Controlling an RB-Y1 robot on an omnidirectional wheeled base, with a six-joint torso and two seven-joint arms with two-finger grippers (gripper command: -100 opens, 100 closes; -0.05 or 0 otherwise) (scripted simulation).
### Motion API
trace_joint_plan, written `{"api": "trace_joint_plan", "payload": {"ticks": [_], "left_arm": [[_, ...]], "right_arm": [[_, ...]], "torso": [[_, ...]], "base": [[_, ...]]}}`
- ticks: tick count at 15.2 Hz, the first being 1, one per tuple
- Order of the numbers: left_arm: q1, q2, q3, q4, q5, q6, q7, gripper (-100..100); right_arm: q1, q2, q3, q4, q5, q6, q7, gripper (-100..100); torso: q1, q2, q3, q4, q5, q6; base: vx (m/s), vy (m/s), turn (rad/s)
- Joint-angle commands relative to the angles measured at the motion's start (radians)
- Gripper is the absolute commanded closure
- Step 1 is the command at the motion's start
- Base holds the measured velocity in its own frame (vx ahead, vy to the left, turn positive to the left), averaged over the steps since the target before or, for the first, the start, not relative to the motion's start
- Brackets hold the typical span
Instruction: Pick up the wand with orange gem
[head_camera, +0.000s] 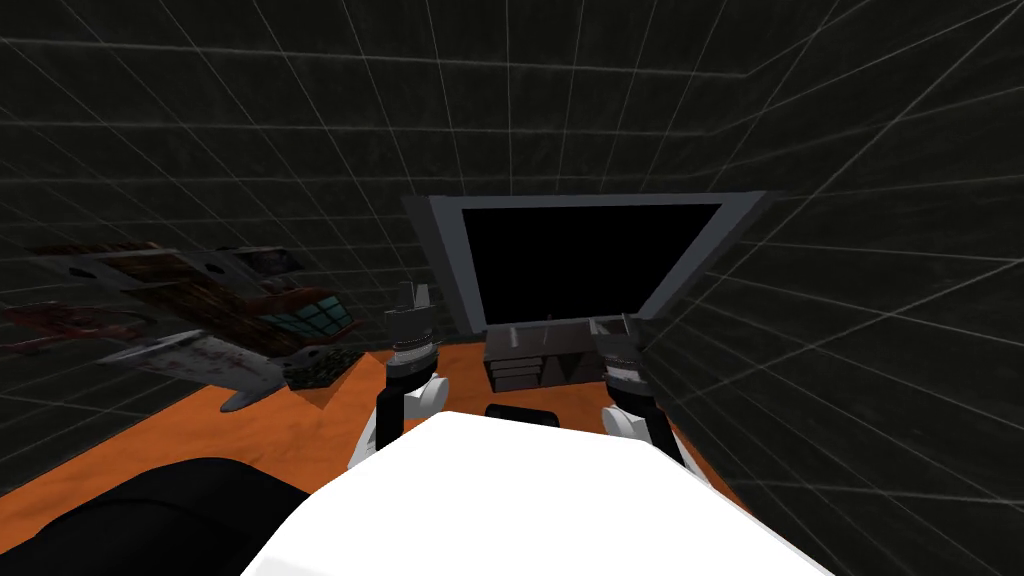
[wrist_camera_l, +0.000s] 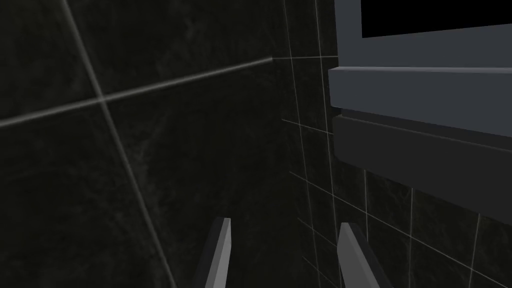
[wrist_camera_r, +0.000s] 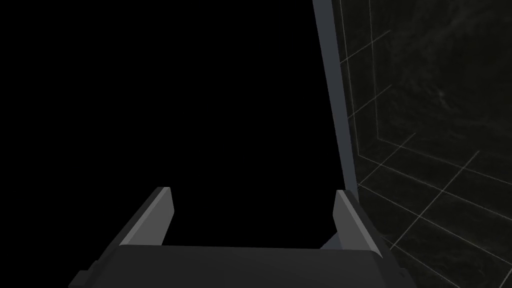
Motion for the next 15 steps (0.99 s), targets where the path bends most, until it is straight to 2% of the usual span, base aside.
{"api": "trace_joint_plan", "payload": {"ticks": [1,2,3,4,5,6,7,8,9,10,11,12,13,14,15], "left_arm": [[0.000,0.000,0.000,0.000,0.000,0.000,0.000,0],[0.000,0.000,0.000,0.000,0.000,0.000,0.000,0],[0.000,0.000,0.000,0.000,0.000,0.000,0.000,0],[0.000,0.000,0.000,0.000,0.000,0.000,0.000,0],[0.000,0.000,0.000,0.000,0.000,0.000,0.000,0],[0.000,0.000,0.000,0.000,0.000,0.000,0.000,0],[0.000,0.000,0.000,0.000,0.000,0.000,0.000,0],[0.000,0.000,0.000,0.000,0.000,0.000,0.000,0],[0.000,0.000,0.000,0.000,0.000,0.000,0.000,0],[0.000,0.000,0.000,0.000,0.000,0.000,0.000,0],[0.000,0.000,0.000,0.000,0.000,0.000,0.000,0],[0.000,0.000,0.000,0.000,0.000,0.000,0.000,0],[0.000,0.000,0.000,0.000,0.000,0.000,0.000,0],[0.000,0.000,0.000,0.000,0.000,0.000,0.000,0],[0.000,0.000,0.000,0.000,0.000,0.000,0.000,0]], "right_arm": [[-0.002,-0.002,0.002,0.032,-0.021,-0.015,-0.030,-100],[-0.004,-0.002,0.006,0.061,-0.048,-0.023,-0.061,-100],[-0.004,-0.002,0.006,0.061,-0.048,-0.023,-0.061,-100],[-0.007,-0.002,0.009,0.091,-0.074,-0.031,-0.093,-100],[-0.007,-0.002,0.009,0.091,-0.074,-0.031,-0.093,-100],[-0.009,-0.003,0.013,0.123,-0.101,-0.039,-0.125,-100],[-0.009,-0.003,0.013,0.123,-0.101,-0.039,-0.125,-100],[-0.012,-0.004,0.017,0.155,-0.129,-0.048,-0.158,-100],[-0.012,-0.004,0.017,0.155,-0.129,-0.048,-0.158,-100],[-0.014,-0.004,0.020,0.189,-0.157,-0.056,-0.191,-100],[-0.014,-0.004,0.020,0.189,-0.157,-0.056,-0.191,-100],[-0.017,-0.004,0.024,0.223,-0.185,-0.064,-0.225,-100],[-0.017,-0.004,0.024,0.223,-0.185,-0.064,-0.225,-100],[-0.020,-0.003,0.028,0.258,-0.213,-0.072,-0.258,-100],[-0.020,-0.003,0.028,0.258,-0.213,-0.072,-0.258,-100]], "torso": [[0.000,0.000,0.000,0.000,0.000,0.000],[0.000,0.000,0.000,0.000,0.000,0.000],[0.000,0.000,0.000,0.000,0.000,0.000],[0.000,0.000,0.000,0.000,0.000,0.000],[0.000,0.000,0.000,0.000,0.000,0.000],[0.000,0.000,0.000,0.000,0.000,0.000],[0.000,0.000,0.000,0.000,0.000,0.000],[0.000,0.000,0.000,0.000,0.000,0.000],[0.000,0.000,0.000,0.000,0.000,0.000],[0.000,0.000,0.000,0.000,0.000,0.000],[0.000,0.000,0.000,0.000,0.000,0.000],[0.000,0.000,0.000,0.000,0.000,0.001],[0.000,0.000,0.000,0.000,0.000,0.000],[0.000,0.000,0.000,0.000,0.000,0.000],[0.000,0.000,0.000,0.000,0.000,0.000]], "base": [[0.018,-0.044,0.233],[0.022,-0.043,0.247],[0.018,-0.042,0.216],[0.014,-0.042,0.313],[0.012,-0.044,0.259],[0.012,-0.041,0.333],[0.012,-0.045,0.263],[0.015,-0.045,0.361],[0.015,-0.050,0.264],[0.016,-0.048,0.270],[0.013,-0.046,0.239],[0.008,-0.045,0.322],[0.006,-0.047,0.264],[0.008,-0.051,0.304],[0.010,-0.051,0.260]]}}
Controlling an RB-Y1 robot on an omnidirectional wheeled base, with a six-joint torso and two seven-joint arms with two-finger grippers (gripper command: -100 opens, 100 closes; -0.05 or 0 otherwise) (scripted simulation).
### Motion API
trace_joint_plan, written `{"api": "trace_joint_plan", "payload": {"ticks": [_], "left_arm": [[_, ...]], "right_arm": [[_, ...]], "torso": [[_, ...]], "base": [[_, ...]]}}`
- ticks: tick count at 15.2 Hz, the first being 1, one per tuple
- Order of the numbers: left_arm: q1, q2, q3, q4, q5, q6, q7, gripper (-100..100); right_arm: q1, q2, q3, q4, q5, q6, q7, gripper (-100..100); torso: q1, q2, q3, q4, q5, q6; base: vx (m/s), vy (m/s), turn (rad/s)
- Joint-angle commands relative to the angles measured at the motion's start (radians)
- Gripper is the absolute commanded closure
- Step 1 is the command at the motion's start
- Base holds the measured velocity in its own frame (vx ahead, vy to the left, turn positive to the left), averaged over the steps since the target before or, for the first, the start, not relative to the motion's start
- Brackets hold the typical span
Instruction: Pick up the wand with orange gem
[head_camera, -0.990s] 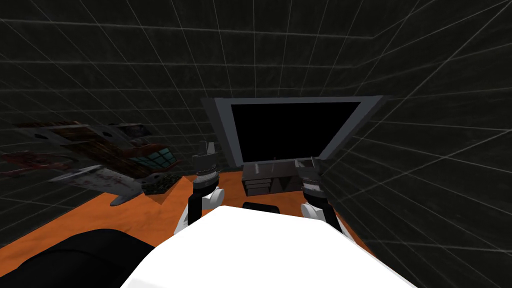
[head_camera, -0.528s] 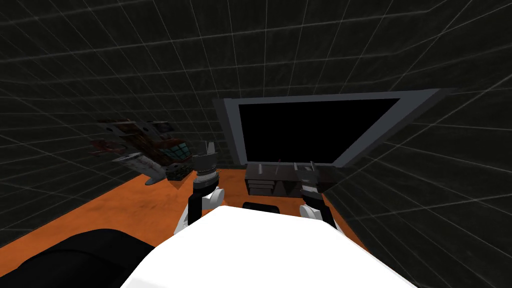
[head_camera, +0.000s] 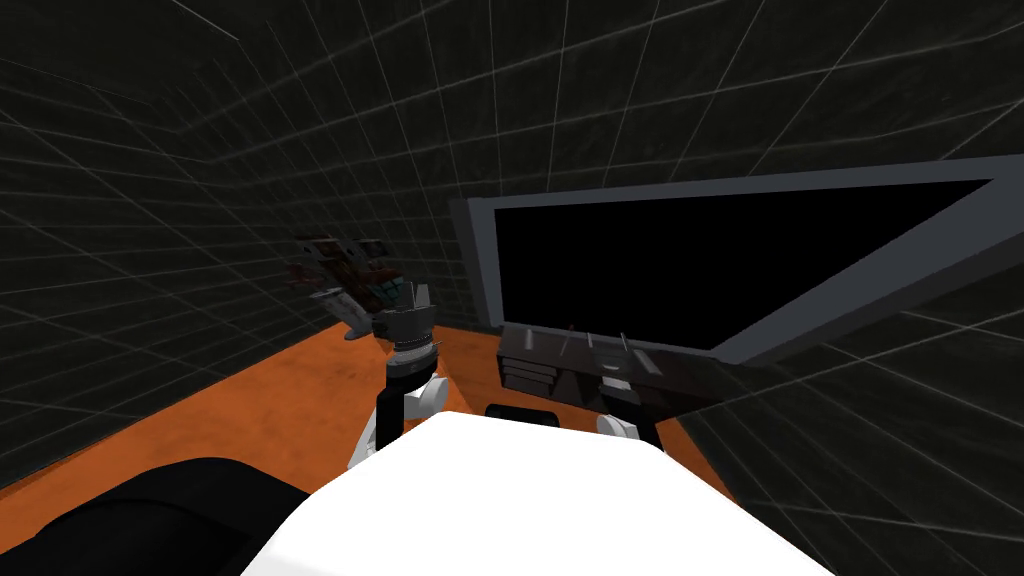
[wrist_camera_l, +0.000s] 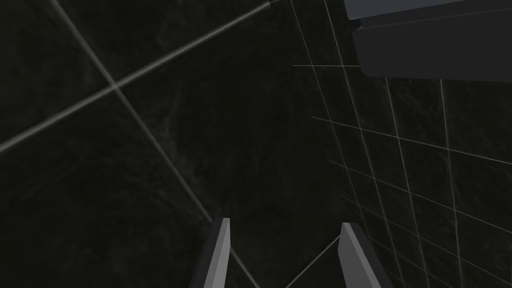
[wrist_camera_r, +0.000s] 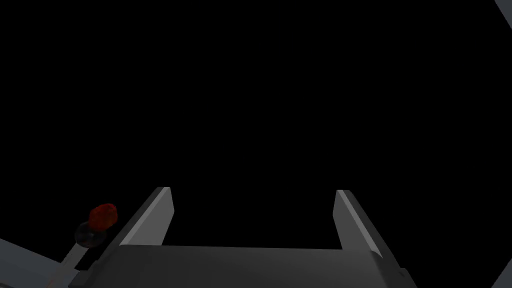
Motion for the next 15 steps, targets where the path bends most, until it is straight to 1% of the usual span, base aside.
{"api": "trace_joint_plan", "payload": {"ticks": [1,2,3,4,5,6,7,8,9,10,11,12,13,14,15], "left_arm": [[0.000,0.000,0.000,0.000,0.000,0.000,0.000,0],[0.000,0.000,0.000,0.000,0.000,0.000,0.000,0],[0.000,0.000,0.000,0.000,0.000,0.000,0.000,0],[0.000,0.000,0.000,0.000,0.000,0.000,0.000,0],[0.000,0.000,0.000,0.000,0.000,0.000,0.000,0],[0.000,0.000,0.000,0.000,0.000,0.000,0.000,0],[0.000,0.000,0.000,0.000,0.000,0.000,0.000,0],[0.000,0.000,0.000,0.000,0.000,0.000,0.000,0],[0.000,0.000,0.000,0.000,0.000,0.000,0.000,0],[0.000,0.000,0.000,0.000,0.000,0.000,0.000,0],[0.000,0.000,0.000,0.000,0.000,0.000,0.000,0],[0.000,0.000,0.000,0.000,0.000,0.000,0.000,0],[0.000,0.000,0.000,0.000,0.000,0.000,0.000,0],[0.000,0.000,0.000,0.000,0.000,0.000,0.000,0],[0.000,0.000,0.000,0.000,0.000,0.000,0.000,0]], "right_arm": [[-0.001,0.003,0.006,0.044,-0.039,-0.009,-0.048,-100],[-0.001,0.003,0.006,0.044,-0.039,-0.009,-0.048,-100],[-0.004,0.006,0.009,0.075,-0.067,-0.017,-0.081,-100],[-0.004,0.006,0.009,0.081,-0.067,-0.017,-0.081,-100],[-0.008,0.010,0.013,0.115,-0.095,-0.024,-0.114,-100],[-0.008,0.010,0.013,0.117,-0.095,-0.024,-0.114,-100],[-0.011,0.014,0.017,0.148,-0.122,-0.032,-0.147,-100],[-0.011,0.014,0.017,0.154,-0.122,-0.032,-0.147,-100],[-0.015,0.018,0.020,0.191,-0.149,-0.039,-0.179,-100],[-0.015,0.018,0.020,0.191,-0.149,-0.039,-0.179,-100],[-0.018,0.022,0.024,0.221,-0.176,-0.046,-0.210,-100],[-0.018,0.022,0.024,0.227,-0.176,-0.046,-0.210,-100],[-0.021,0.025,0.027,0.260,-0.202,-0.052,-0.240,-100],[-0.021,0.025,0.027,0.262,-0.202,-0.052,-0.240,-100],[-0.025,0.027,0.030,0.292,-0.227,-0.059,-0.270,-100]], "torso": [[0.000,0.000,0.000,0.000,0.000,0.000],[0.000,0.000,0.000,0.000,0.000,0.000],[0.000,0.000,0.000,0.000,0.000,0.000],[0.000,0.000,0.000,0.000,0.000,0.000],[0.000,0.000,0.000,0.000,0.000,0.000],[0.000,0.000,0.000,0.000,0.000,0.000],[0.000,0.000,0.000,0.000,0.000,0.000],[0.000,0.000,0.000,0.000,0.000,0.000],[0.000,0.000,0.000,0.000,0.000,0.000],[0.000,0.000,0.000,0.000,0.000,0.000],[0.000,0.000,0.000,0.000,0.000,0.000],[0.000,0.000,0.000,0.000,0.000,0.000],[0.000,0.000,0.000,0.000,0.000,0.000],[0.001,0.000,0.000,0.000,0.000,0.000],[0.001,0.000,0.000,0.000,0.000,0.000]], "base": [[0.012,-0.046,0.314],[0.010,-0.045,0.269],[0.008,-0.044,0.302],[0.007,-0.045,0.248],[0.006,-0.047,0.296],[0.004,-0.050,0.270],[0.003,-0.051,0.324],[0.000,-0.053,0.259],[-0.001,-0.056,0.299],[-0.004,-0.048,0.260],[-0.008,-0.043,0.309],[-0.006,-0.045,0.250],[-0.001,-0.038,0.307],[0.002,-0.039,0.239],[-0.001,-0.043,0.247]]}}
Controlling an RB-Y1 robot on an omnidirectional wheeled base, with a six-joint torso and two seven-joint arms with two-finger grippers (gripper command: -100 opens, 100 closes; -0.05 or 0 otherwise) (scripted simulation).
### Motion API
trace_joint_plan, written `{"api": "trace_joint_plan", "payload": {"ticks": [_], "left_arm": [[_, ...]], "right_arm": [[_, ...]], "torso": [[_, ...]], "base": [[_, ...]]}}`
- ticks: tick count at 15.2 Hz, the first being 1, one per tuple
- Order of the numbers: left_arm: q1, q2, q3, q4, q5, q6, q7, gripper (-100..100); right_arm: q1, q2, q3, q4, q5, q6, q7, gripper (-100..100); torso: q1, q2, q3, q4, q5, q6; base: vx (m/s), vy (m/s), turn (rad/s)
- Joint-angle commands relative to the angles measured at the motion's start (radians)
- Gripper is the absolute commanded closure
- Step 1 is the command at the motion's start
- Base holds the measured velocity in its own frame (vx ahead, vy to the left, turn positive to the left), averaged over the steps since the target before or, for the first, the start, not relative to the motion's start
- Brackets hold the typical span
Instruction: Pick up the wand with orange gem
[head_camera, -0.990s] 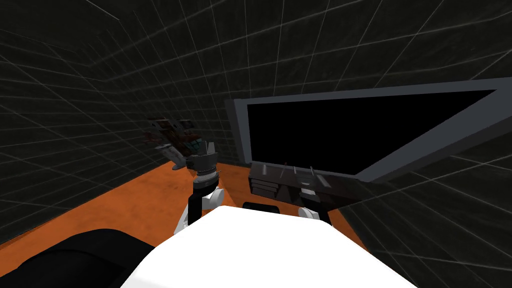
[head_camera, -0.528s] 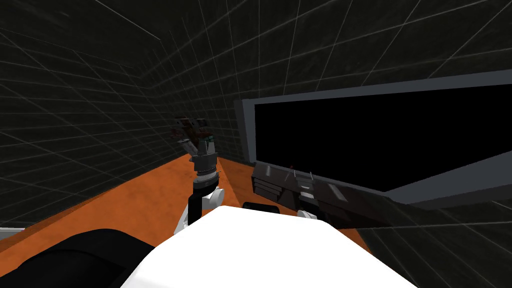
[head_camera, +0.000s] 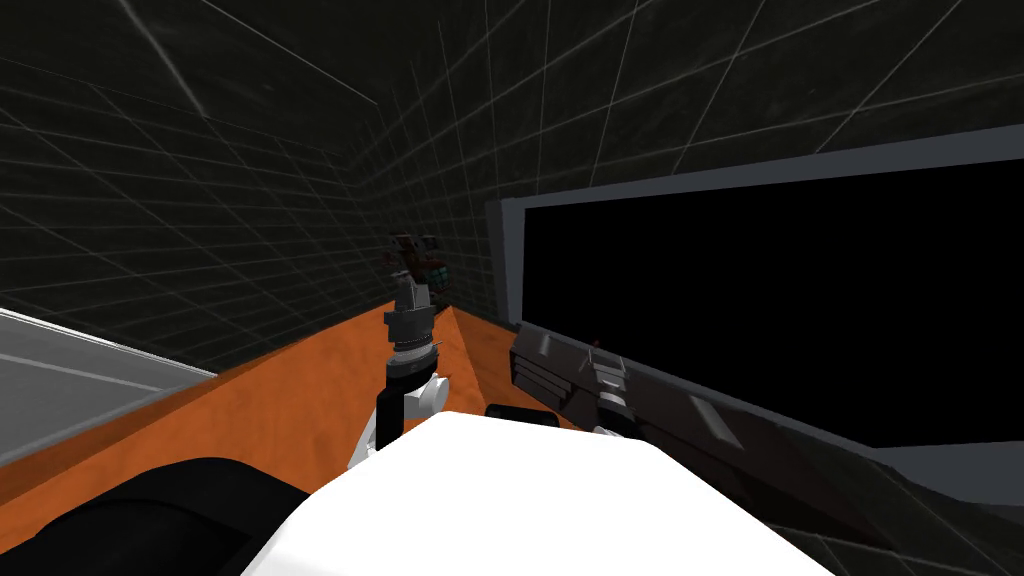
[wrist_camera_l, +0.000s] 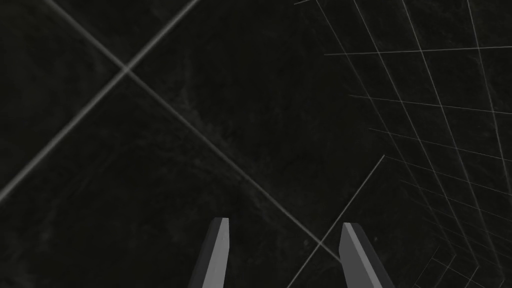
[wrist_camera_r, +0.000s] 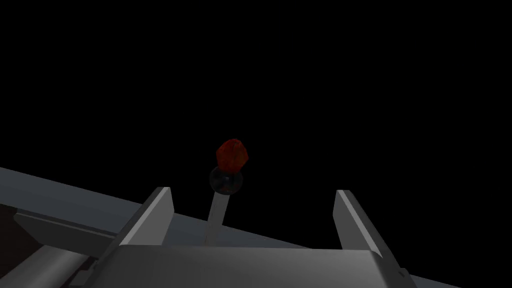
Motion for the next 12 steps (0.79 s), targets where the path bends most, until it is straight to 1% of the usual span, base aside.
{"api": "trace_joint_plan", "payload": {"ticks": [1,2,3,4,5,6,7,9,10,11,12], "left_arm": [[0.000,0.000,0.000,0.000,0.000,0.000,0.000,0],[0.000,0.000,0.000,0.000,0.000,0.000,0.000,0],[0.000,0.000,0.000,0.000,0.000,0.000,0.000,0],[0.000,0.000,0.000,0.000,0.000,0.000,0.000,0],[0.000,0.000,0.000,0.000,0.000,0.000,0.000,0],[0.000,0.000,0.000,0.000,0.000,0.000,0.000,0],[0.000,0.000,0.000,0.000,0.000,0.000,0.000,0],[0.000,0.000,0.000,0.000,0.000,0.000,0.000,0],[0.000,0.000,0.000,0.000,0.000,0.000,0.000,0],[0.000,0.000,0.000,0.000,0.000,0.000,0.000,0],[0.000,0.000,0.000,0.000,0.000,0.000,0.000,0]], "right_arm": [[-0.004,0.005,0.005,0.034,-0.019,-0.010,-0.025,-100],[-0.007,0.006,0.008,0.063,-0.043,-0.016,-0.054,-100],[-0.007,0.006,0.008,0.067,-0.043,-0.016,-0.054,-100],[-0.010,0.006,0.011,0.098,-0.066,-0.021,-0.080,-100],[-0.010,0.006,0.011,0.098,-0.066,-0.021,-0.080,-100],[-0.013,0.004,0.014,0.126,-0.087,-0.027,-0.106,-100],[-0.013,0.004,0.014,0.128,-0.087,-0.027,-0.106,-100],[-0.018,-0.002,0.019,0.180,-0.126,-0.037,-0.151,-100],[-0.018,-0.002,0.019,0.180,-0.126,-0.037,-0.151,-100],[-0.020,-0.006,0.021,0.203,-0.142,-0.041,-0.171,-100],[-0.020,-0.006,0.021,0.203,-0.142,-0.041,-0.171,-100]], "torso": [[0.000,0.000,0.000,0.000,0.000,0.000],[0.000,0.000,0.000,0.000,0.000,0.000],[0.000,0.000,0.000,0.000,0.000,0.000],[0.000,0.000,0.000,0.000,0.000,0.000],[0.000,0.000,0.000,0.000,0.000,0.000],[0.000,0.000,0.000,0.000,0.000,0.000],[0.000,0.000,0.000,0.000,0.000,0.000],[0.000,0.000,0.000,0.000,0.000,0.000],[0.000,0.000,0.000,0.000,0.000,0.000],[0.000,0.000,0.000,0.000,0.000,0.000],[0.000,0.000,0.000,0.000,0.000,0.000]], "base": [[-0.003,-0.041,0.223],[-0.007,-0.045,0.268],[-0.008,-0.046,0.231],[-0.008,-0.042,0.274],[-0.007,-0.041,0.215],[-0.010,-0.037,0.260],[-0.007,-0.035,0.201],[-0.009,-0.034,0.264],[-0.014,-0.041,0.245],[-0.012,-0.043,0.206],[-0.026,-0.035,0.126]]}}
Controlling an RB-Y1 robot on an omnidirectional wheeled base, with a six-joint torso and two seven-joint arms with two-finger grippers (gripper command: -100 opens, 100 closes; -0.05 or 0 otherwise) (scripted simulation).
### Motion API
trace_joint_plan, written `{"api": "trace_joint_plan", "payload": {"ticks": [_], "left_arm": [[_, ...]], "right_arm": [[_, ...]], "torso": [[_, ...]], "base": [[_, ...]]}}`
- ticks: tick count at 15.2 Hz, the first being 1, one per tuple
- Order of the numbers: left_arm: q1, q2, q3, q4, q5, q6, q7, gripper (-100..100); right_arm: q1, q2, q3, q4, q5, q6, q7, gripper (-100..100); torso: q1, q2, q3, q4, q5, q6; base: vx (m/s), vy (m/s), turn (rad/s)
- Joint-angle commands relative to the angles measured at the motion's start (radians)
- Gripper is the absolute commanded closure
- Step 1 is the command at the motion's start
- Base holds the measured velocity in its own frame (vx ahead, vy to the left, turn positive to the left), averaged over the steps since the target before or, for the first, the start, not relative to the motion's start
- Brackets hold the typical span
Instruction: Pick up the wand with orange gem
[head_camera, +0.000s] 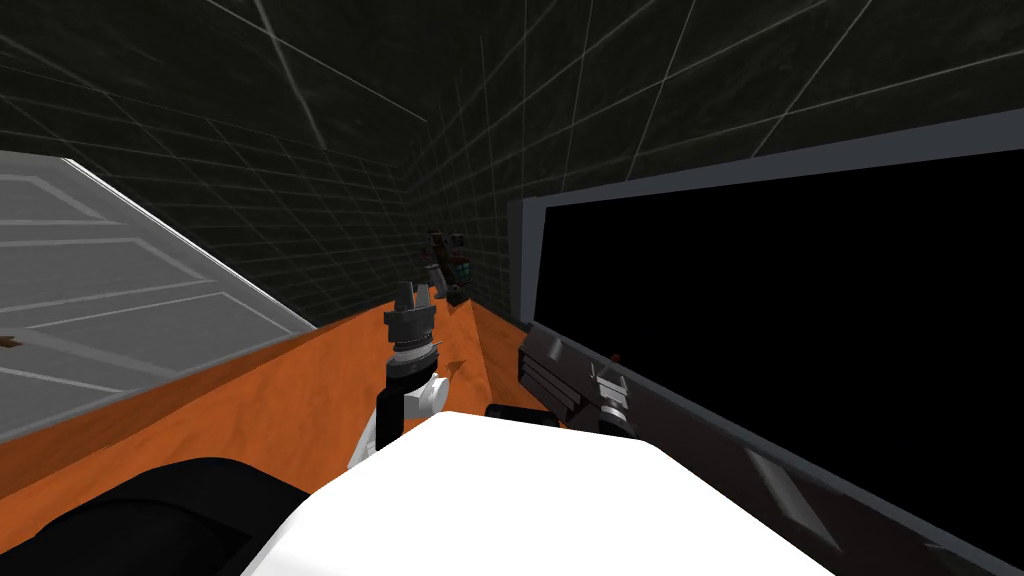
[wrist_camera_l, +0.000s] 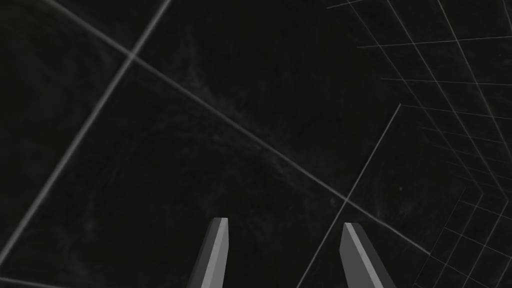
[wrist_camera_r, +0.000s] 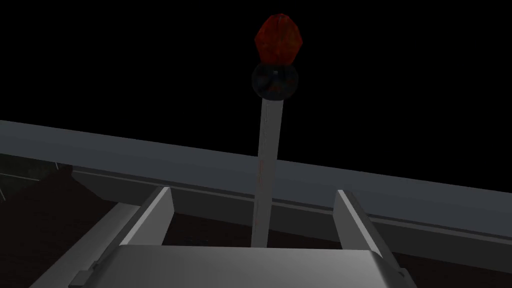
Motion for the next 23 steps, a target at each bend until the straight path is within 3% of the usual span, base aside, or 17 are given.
{"api": "trace_joint_plan", "payload": {"ticks": [1,6,8,9,14,15,23], "left_arm": [[0.000,0.000,0.000,0.000,0.000,0.000,0.000,0],[0.000,0.000,0.000,0.000,0.000,0.000,0.000,0],[0.000,0.000,0.000,0.000,0.000,0.000,0.000,0],[0.000,0.000,0.000,0.000,0.000,0.000,0.000,0],[0.000,0.000,0.000,0.000,0.000,0.000,0.000,0],[0.000,0.000,0.000,0.000,0.000,0.000,0.000,0],[0.000,0.000,0.000,0.000,0.000,0.000,0.000,0]], "right_arm": [[-0.006,-0.013,0.003,0.040,-0.022,-0.011,-0.036,-100],[-0.011,-0.040,0.009,0.101,-0.070,-0.024,-0.092,-100],[-0.005,-0.037,0.006,0.082,-0.064,-0.018,-0.083,-100],[-0.005,-0.037,0.006,0.082,-0.064,-0.018,-0.083,100],[-0.005,-0.037,0.006,0.082,-0.064,-0.018,-0.083,100],[-0.010,-0.041,-0.007,0.088,-0.042,-0.019,-0.052,-100],[-0.038,-0.057,-0.069,0.121,0.064,-0.019,0.092,-100]], "torso": [[0.000,0.000,0.000,0.000,0.000,0.000],[-0.001,0.001,0.001,0.000,0.000,0.000],[0.001,0.000,0.000,0.000,0.000,0.000],[0.002,0.000,0.000,0.000,0.000,0.000],[0.003,-0.002,-0.001,0.000,0.001,0.000],[0.003,-0.002,-0.001,0.000,0.001,0.000],[0.008,0.000,0.000,0.000,0.002,0.000]], "base": [[-0.027,-0.030,0.105],[-0.037,-0.041,0.197],[-0.011,-0.014,0.023],[0.000,0.000,0.000],[0.000,0.000,0.000],[-0.008,0.020,-0.007],[-0.020,0.063,-0.015]]}}
